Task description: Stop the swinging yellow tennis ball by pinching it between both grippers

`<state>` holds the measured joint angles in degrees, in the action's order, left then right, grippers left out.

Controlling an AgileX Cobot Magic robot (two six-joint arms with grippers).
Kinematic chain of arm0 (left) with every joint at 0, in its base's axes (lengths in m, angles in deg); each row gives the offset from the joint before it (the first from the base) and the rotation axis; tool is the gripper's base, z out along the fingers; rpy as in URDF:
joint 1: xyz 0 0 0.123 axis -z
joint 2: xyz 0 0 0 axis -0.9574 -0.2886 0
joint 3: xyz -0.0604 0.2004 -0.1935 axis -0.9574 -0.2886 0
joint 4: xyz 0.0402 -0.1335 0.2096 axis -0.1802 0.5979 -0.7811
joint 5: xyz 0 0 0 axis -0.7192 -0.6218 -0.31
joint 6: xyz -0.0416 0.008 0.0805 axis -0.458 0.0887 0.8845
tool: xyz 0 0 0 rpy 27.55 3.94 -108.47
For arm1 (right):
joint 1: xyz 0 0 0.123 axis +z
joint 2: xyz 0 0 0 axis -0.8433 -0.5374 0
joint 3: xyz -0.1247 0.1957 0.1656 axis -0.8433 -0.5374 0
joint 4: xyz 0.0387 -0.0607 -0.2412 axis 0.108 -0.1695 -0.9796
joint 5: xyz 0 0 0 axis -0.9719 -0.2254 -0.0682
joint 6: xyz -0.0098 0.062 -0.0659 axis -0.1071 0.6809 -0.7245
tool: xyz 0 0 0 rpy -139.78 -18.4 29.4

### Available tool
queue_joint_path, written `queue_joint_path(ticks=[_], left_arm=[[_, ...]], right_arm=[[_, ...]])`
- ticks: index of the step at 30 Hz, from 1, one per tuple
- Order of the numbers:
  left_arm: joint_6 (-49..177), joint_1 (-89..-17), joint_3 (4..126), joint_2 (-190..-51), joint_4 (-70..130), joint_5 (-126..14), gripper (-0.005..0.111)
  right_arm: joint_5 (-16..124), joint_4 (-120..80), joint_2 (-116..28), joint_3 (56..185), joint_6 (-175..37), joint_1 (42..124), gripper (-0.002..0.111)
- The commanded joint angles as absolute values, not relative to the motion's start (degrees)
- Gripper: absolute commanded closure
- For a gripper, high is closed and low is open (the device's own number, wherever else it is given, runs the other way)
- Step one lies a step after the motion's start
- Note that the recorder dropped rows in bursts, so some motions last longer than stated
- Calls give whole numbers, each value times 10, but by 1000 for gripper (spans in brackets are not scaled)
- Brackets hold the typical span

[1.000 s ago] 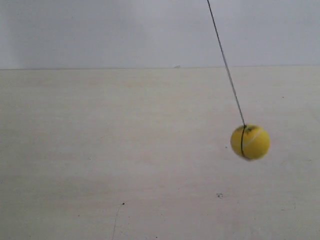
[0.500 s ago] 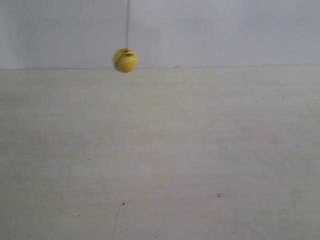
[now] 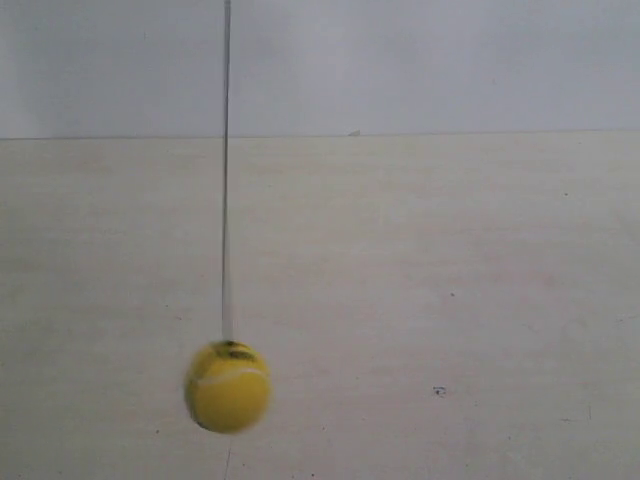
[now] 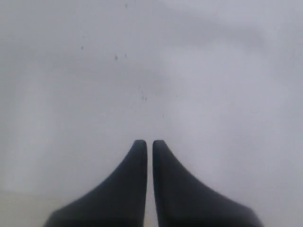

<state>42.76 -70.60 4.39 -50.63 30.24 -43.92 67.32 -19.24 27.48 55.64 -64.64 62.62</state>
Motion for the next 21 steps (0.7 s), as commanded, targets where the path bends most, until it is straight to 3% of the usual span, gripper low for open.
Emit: queue_joint_path(ticks=[1, 12, 21], left_arm=[[397, -707, 42, -505, 301, -320, 102], [408, -707, 85, -568, 180, -222, 102], [437, -707, 245, -862, 153, -231, 102]], right_arm=[[719, -190, 277, 557, -584, 626, 108], [907, -191, 266, 557, -516, 626, 108], [914, -238, -7, 694, -539, 626, 108]])
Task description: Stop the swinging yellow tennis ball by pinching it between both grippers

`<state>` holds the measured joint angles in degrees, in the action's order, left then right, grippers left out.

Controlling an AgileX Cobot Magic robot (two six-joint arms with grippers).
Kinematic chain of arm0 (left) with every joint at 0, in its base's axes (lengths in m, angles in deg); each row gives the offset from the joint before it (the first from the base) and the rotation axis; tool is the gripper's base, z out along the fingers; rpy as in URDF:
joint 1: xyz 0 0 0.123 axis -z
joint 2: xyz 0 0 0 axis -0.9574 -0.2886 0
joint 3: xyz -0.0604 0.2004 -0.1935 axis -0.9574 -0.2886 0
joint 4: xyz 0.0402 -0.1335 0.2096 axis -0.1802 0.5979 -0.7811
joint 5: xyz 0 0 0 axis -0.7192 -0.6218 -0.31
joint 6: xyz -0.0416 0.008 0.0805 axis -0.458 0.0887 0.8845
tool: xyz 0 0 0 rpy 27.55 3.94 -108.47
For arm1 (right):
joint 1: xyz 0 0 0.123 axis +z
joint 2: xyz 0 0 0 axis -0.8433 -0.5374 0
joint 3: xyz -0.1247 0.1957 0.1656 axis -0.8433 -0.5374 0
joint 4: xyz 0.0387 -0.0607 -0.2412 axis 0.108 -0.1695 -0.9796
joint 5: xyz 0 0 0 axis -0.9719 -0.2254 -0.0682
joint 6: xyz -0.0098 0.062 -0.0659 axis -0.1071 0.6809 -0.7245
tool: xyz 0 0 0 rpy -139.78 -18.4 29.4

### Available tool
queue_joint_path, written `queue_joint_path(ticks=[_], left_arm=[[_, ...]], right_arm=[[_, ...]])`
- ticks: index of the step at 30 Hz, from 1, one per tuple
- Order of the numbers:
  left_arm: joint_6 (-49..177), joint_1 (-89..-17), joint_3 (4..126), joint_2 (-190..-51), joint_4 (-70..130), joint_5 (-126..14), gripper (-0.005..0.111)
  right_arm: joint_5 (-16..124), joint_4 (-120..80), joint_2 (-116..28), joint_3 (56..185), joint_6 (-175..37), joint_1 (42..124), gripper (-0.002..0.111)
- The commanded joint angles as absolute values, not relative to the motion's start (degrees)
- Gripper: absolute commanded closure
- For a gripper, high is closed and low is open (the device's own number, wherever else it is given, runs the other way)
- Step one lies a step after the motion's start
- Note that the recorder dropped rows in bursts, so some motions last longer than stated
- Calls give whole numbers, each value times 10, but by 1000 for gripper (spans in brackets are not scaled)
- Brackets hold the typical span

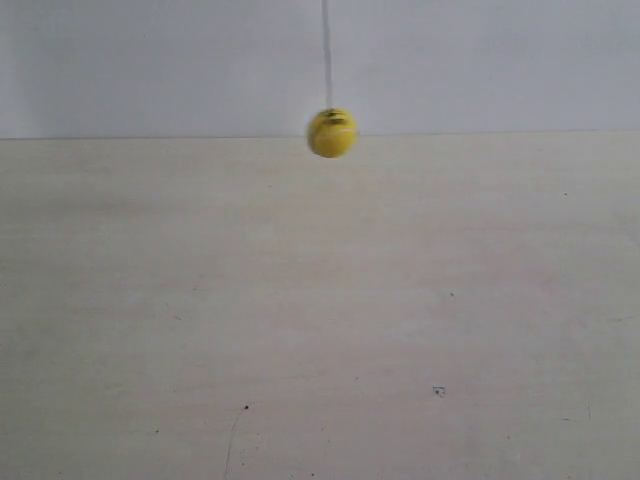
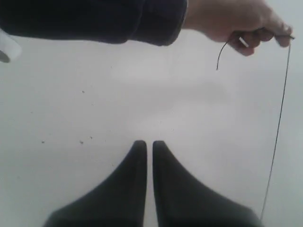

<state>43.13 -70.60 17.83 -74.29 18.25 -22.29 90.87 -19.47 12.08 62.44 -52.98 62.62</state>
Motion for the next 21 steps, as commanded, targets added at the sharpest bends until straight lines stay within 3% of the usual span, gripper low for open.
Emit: queue_joint_path(ticks=[1, 6, 13, 21], left_arm=[[437, -707, 264, -894, 128, -242, 102], [437, -707, 319, -1018, 59, -309, 102], [442, -708, 366, -1145, -9, -306, 102], [322, -708, 455, -1247, -225, -306, 102]], right_arm=[[911, -254, -47, 713, -539, 626, 108], [869, -285, -213, 777, -579, 626, 108], [936, -313, -414, 812, -619, 626, 108], [943, -589, -618, 924, -524, 626, 108]])
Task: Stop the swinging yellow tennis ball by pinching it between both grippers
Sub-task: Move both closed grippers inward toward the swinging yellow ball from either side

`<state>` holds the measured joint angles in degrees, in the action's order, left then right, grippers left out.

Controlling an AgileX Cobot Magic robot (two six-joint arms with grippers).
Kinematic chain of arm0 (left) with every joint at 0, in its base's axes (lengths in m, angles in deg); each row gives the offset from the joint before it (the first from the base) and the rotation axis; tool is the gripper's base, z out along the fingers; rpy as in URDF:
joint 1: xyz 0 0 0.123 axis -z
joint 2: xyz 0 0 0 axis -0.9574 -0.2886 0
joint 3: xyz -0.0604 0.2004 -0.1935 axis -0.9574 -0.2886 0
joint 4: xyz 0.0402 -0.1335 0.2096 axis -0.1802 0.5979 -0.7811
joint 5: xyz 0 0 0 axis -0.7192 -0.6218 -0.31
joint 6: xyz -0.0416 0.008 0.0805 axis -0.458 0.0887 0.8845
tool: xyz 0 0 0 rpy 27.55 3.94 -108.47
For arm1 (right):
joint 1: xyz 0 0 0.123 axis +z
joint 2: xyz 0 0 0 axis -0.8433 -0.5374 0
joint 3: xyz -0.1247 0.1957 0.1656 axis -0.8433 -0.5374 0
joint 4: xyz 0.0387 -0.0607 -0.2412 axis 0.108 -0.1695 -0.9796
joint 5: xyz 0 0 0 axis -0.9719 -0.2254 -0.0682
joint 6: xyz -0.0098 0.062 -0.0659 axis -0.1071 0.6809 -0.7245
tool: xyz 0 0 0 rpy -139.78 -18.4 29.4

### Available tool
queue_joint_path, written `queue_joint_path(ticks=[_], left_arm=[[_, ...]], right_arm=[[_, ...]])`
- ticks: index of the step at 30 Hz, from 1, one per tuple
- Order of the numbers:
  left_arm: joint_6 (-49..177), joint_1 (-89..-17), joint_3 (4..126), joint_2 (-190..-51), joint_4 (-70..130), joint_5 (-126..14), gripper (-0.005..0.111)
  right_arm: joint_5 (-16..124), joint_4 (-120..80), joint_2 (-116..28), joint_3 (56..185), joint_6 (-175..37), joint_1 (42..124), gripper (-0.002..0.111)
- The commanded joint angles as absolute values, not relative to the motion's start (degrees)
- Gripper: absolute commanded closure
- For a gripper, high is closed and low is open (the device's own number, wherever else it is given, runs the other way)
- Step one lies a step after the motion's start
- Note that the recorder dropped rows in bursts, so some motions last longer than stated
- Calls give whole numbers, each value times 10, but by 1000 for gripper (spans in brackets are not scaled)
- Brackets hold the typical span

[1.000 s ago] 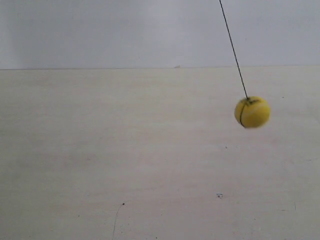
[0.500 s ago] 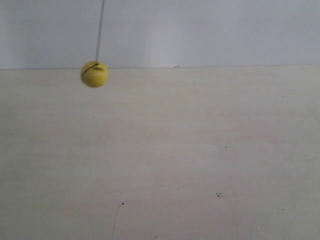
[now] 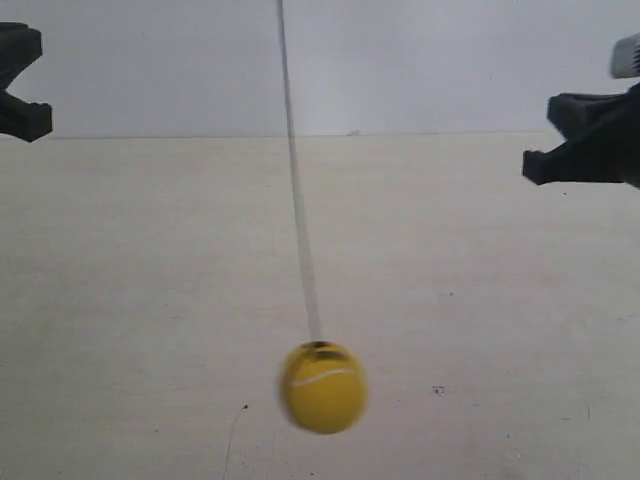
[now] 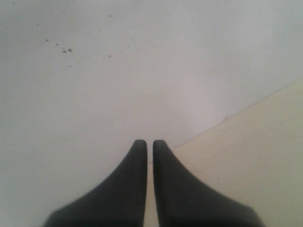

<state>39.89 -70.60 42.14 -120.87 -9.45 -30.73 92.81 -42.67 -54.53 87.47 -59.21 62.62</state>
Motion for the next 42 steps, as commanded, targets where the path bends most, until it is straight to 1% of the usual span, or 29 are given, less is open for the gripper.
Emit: queue_joint_path(ticks=[1, 3, 5, 9, 14, 25, 30, 36, 42], left_arm=[[294, -708, 461, -1258, -274, -303, 102], [248, -708, 466, -1277, -360, -283, 102], [232, -708, 467, -1296, -421, -252, 102], [234, -708, 470, -1330, -451, -206, 102], [223, -708, 476, -1368, -489, -202, 102], [220, -708, 494, -1459, -498, -197, 102], [221, -708, 495, -1466, -498, -197, 102], [228, -707, 496, -1467, -505, -140, 102], [235, -707, 496, -1469, -505, -135, 102]], right_arm=[[952, -643, -635, 932, -502, 626, 108], [983, -736, -661, 952, -441, 626, 108], [1005, -787, -676, 965, -396, 626, 108], [1010, -812, -683, 974, -383, 626, 108], [1009, -841, -683, 973, -355, 626, 108], [1069, -883, -701, 973, -334, 626, 108], [1078, -869, -730, 975, -360, 626, 108], [1102, -871, -748, 992, -359, 626, 108], [1130, -865, -772, 998, -357, 626, 108]])
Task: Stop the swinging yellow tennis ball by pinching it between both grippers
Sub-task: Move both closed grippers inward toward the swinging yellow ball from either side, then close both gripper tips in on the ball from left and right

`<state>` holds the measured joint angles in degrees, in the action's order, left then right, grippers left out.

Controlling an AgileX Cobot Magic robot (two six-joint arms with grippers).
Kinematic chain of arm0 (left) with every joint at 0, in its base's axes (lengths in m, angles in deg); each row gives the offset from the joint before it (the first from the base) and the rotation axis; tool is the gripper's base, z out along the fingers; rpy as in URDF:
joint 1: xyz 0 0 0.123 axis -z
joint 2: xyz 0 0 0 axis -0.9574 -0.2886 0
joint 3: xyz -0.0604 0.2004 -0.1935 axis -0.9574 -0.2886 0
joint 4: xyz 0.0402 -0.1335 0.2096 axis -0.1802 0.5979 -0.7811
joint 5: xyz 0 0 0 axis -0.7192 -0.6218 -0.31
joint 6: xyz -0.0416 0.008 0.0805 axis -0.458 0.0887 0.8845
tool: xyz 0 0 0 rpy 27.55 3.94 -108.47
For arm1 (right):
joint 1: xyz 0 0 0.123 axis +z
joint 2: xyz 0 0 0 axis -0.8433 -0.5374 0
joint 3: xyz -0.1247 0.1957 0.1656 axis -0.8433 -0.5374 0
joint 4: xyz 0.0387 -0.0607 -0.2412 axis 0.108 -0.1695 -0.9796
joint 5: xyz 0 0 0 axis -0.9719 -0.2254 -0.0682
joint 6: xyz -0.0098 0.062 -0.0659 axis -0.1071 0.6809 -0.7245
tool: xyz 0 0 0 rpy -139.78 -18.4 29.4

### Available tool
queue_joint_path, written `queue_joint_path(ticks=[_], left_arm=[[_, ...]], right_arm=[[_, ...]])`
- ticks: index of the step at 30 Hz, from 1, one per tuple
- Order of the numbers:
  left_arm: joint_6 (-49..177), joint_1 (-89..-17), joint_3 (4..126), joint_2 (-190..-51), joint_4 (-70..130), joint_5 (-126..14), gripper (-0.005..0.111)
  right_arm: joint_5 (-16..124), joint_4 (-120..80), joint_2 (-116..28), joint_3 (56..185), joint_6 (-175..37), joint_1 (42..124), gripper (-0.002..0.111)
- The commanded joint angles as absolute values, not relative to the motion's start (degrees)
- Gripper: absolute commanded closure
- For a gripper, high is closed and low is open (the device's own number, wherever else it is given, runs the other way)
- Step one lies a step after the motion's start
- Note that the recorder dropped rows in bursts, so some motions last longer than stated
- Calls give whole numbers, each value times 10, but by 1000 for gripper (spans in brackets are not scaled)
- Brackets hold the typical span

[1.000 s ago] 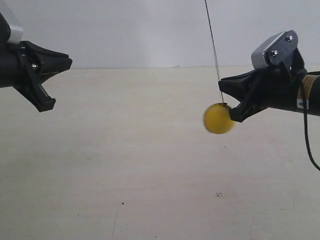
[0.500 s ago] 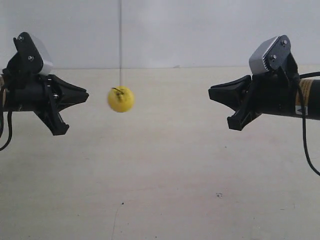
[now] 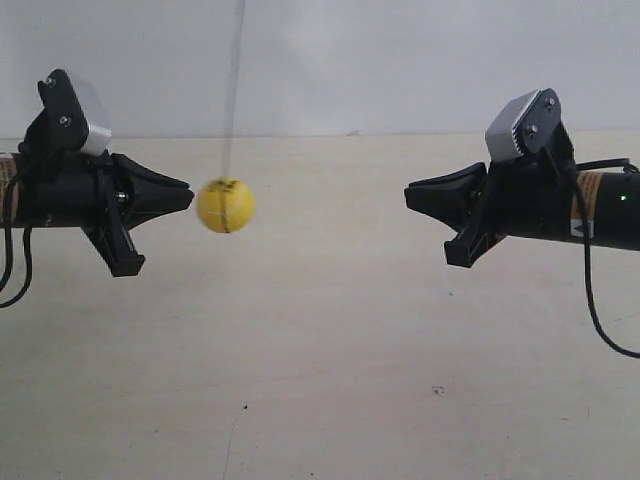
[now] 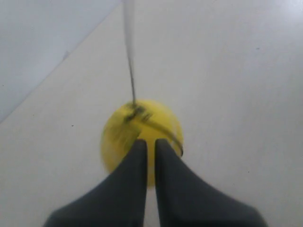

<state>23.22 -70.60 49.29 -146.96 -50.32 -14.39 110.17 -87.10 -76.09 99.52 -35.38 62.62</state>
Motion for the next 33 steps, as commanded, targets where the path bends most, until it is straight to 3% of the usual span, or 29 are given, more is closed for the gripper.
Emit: queue_joint_path(ticks=[1, 28, 33], left_arm=[[235, -707, 496, -1469, -506, -134, 102], [197, -707, 518, -1538, -544, -22, 102], [183, -707, 527, -1543, -553, 57, 102]], right_arm=[[1144, -864, -776, 998, -357, 626, 108], [1160, -889, -804, 1019, -332, 626, 108], [1191, -892, -814, 1021, -329, 639, 108]])
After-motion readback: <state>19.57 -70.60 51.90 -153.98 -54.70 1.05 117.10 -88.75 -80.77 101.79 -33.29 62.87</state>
